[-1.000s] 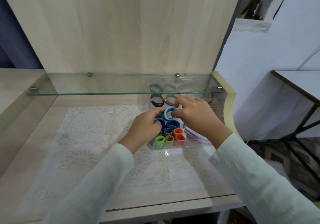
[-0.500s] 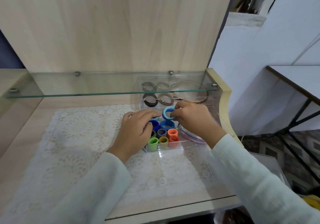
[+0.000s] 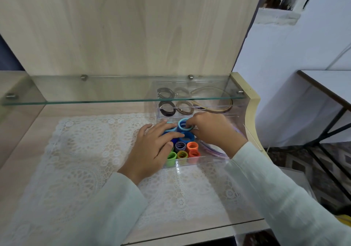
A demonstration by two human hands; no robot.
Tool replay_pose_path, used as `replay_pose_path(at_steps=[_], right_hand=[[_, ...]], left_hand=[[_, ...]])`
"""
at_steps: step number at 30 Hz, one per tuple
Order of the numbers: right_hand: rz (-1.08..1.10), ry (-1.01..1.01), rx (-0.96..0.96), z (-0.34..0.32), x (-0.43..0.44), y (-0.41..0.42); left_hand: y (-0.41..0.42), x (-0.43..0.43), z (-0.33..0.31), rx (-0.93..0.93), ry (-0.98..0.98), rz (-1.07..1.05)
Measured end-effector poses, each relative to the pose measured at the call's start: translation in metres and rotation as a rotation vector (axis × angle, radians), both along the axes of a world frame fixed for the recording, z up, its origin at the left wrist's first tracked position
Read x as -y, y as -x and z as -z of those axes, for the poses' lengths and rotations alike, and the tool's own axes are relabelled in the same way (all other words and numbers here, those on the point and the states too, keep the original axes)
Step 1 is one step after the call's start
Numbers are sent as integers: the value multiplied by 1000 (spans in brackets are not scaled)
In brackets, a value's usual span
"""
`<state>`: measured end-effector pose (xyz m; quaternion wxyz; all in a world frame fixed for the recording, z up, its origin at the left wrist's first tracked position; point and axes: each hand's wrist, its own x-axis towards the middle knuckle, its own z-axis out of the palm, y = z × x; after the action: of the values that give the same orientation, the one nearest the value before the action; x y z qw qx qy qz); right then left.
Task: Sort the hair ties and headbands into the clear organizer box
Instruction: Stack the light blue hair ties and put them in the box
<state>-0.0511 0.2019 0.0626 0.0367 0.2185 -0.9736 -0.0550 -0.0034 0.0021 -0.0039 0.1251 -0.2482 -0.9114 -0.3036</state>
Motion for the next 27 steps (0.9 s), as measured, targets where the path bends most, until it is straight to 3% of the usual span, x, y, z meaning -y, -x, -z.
replay_pose_path(at_steps=[8, 14, 21, 27], right_hand=[[11, 44, 63, 0, -9, 0], [14, 288, -40, 6, -15, -7], [-50, 80, -74, 16, -11, -6], [-53, 53, -65, 16, -8, -8]], left_hand=[[1, 1, 0, 25, 11, 12], [0, 1, 0, 32, 17, 10], [0, 0, 0, 21, 15, 13], [0, 0, 1, 29, 16, 17]])
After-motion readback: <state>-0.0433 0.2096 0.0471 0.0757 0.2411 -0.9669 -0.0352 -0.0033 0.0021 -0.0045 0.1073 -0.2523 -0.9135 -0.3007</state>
